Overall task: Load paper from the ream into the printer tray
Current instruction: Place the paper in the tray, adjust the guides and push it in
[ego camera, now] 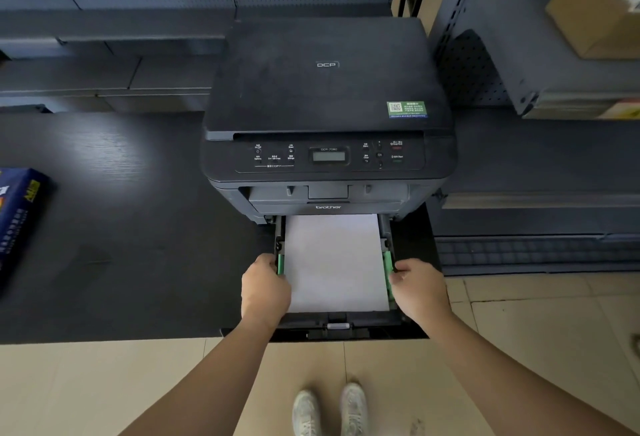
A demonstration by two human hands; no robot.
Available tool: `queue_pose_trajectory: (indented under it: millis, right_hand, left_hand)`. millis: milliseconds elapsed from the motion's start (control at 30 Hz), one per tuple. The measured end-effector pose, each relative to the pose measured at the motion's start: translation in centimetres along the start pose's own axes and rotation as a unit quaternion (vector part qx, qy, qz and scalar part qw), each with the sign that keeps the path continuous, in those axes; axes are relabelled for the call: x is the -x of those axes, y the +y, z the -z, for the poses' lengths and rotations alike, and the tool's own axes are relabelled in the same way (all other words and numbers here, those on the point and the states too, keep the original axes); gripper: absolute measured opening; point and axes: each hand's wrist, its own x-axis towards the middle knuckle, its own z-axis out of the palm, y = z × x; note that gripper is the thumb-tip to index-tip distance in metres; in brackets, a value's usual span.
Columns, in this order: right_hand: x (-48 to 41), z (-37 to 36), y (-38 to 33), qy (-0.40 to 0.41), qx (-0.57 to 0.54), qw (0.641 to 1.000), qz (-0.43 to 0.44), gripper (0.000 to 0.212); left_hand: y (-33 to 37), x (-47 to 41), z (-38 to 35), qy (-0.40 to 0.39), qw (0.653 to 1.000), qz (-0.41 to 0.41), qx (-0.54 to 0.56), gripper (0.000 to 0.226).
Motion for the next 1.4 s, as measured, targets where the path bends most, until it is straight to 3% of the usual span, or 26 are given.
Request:
queue_pose_trajectory:
  millis: [800, 1400]
  right_hand:
    - [-0.4, -2.2, 2.3, 0.034, 0.061, 0.997, 0.014, 0.012]
    - [-1.2, -2.7, 3.2, 0.030, 0.045, 0.996, 0.074, 0.007]
  left_hand:
    - [-2.3, -0.5, -1.2, 0.016, 0.998, 0.047, -0.037, 0.020]
    - [-2.2, -0.6, -1.4, 0.011, 0.999, 0.030, -0.031, 0.024]
